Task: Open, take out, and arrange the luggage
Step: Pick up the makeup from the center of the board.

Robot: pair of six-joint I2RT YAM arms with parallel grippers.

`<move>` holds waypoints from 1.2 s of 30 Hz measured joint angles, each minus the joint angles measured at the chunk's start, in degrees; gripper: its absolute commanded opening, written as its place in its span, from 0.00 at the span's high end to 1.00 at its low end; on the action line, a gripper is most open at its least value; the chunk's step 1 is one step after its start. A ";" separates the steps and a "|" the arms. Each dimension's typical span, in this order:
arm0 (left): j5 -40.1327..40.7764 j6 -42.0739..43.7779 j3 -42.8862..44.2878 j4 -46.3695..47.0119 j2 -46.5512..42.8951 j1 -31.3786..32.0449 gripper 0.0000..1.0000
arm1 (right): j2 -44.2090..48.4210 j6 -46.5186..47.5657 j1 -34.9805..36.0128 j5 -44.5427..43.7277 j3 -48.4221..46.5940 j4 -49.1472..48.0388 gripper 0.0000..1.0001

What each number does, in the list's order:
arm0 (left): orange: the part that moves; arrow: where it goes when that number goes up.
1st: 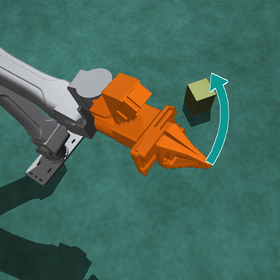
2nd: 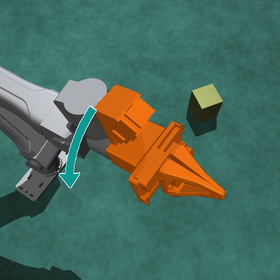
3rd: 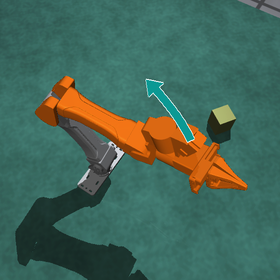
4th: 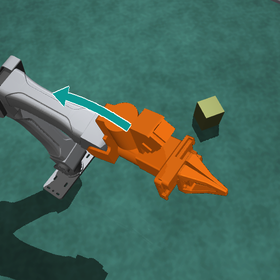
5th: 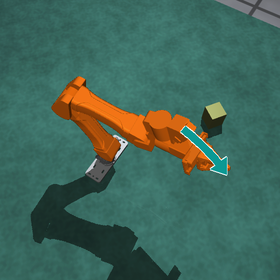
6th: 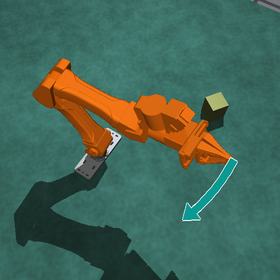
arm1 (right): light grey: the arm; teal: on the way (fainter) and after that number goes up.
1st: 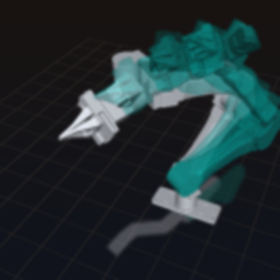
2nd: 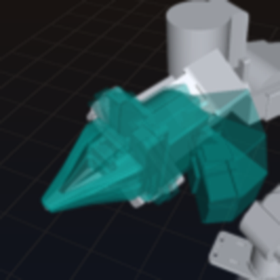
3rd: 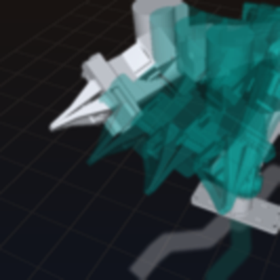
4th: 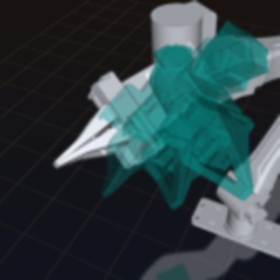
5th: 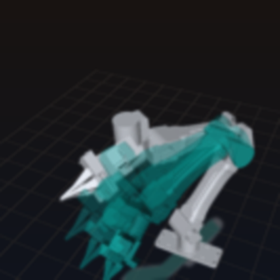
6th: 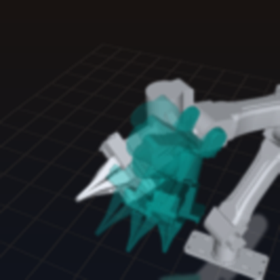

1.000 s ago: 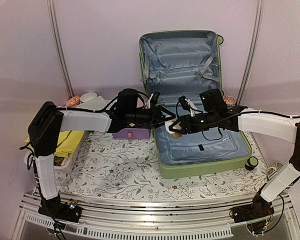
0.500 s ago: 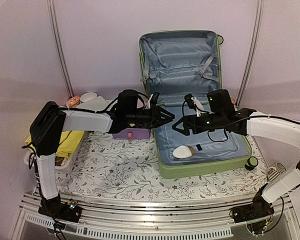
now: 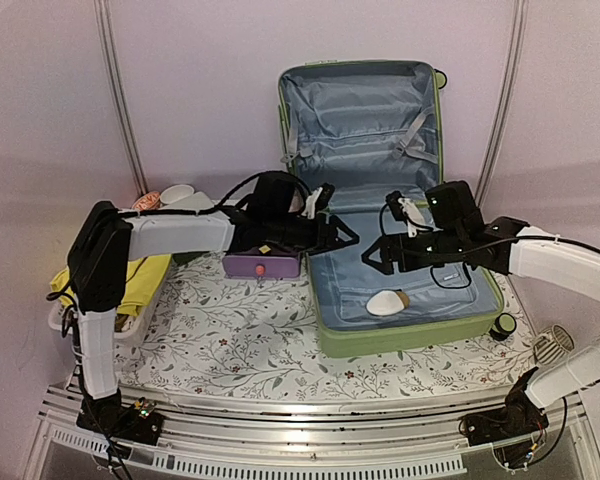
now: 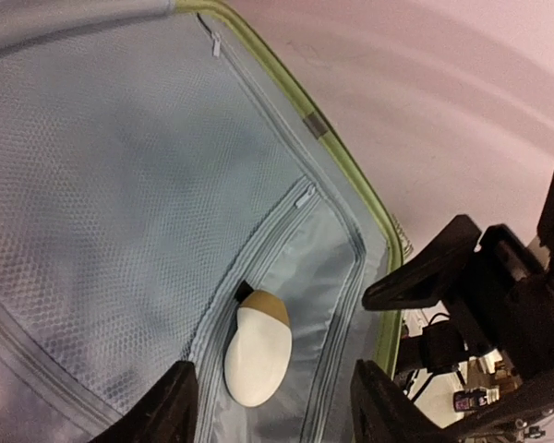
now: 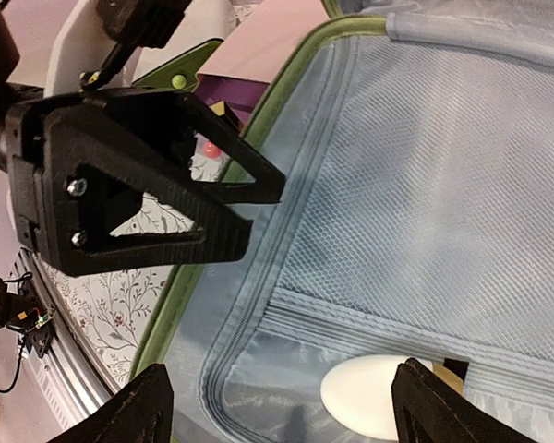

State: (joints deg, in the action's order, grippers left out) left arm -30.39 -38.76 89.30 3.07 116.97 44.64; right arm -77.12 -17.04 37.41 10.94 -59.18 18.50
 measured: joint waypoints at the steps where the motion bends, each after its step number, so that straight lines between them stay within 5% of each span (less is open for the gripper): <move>1: 0.72 1.55 1.03 -2.01 0.31 0.68 0.38 | 0.48 -0.28 -0.63 -0.39 0.00 1.46 0.16; 11: -1.14 8.70 2.69 -9.57 2.03 4.17 0.44 | -0.02 -3.26 -18.84 12.48 3.72 16.13 0.21; 22: -3.69 13.57 5.51 -15.13 6.27 5.66 0.47 | -11.98 -6.56 -21.35 26.80 9.70 8.13 0.26; 31: -3.87 15.19 5.77 -16.04 6.27 5.73 0.49 | -17.18 -11.69 -21.84 37.20 13.97 -7.72 0.76; 36: -3.87 15.54 5.81 -16.33 6.27 5.73 0.48 | -15.34 -14.60 -21.84 40.30 14.25 -11.17 0.89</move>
State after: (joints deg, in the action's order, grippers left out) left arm -34.26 -23.22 95.11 -13.26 123.24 50.37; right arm -92.47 -31.64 15.57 51.24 -44.93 7.33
